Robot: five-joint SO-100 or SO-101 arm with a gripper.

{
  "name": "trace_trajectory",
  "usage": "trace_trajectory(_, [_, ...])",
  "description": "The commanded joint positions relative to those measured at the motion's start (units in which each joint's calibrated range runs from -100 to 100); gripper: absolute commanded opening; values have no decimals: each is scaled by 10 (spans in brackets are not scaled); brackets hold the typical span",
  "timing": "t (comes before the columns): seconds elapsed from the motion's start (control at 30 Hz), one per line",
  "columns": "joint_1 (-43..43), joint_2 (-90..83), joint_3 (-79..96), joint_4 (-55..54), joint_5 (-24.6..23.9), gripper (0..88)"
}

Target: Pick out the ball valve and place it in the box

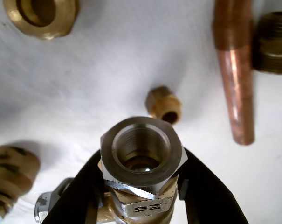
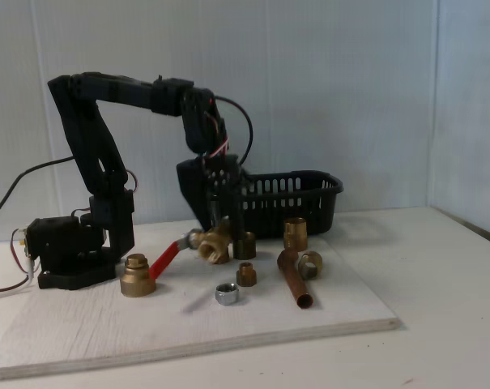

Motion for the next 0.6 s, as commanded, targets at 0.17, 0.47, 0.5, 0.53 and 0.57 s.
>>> trace_trajectory(0.17, [-38, -5, -182, 40, 0, 18])
trace_trajectory(0.47, [-152, -4, -321, 112, 0, 18])
trace_trajectory(0.5, [-166, -4, -332, 116, 0, 18])
trace_trajectory(0.53, [-180, -4, -340, 116, 0, 18])
trace_trajectory(0.57, [-193, -4, -346, 117, 0, 18])
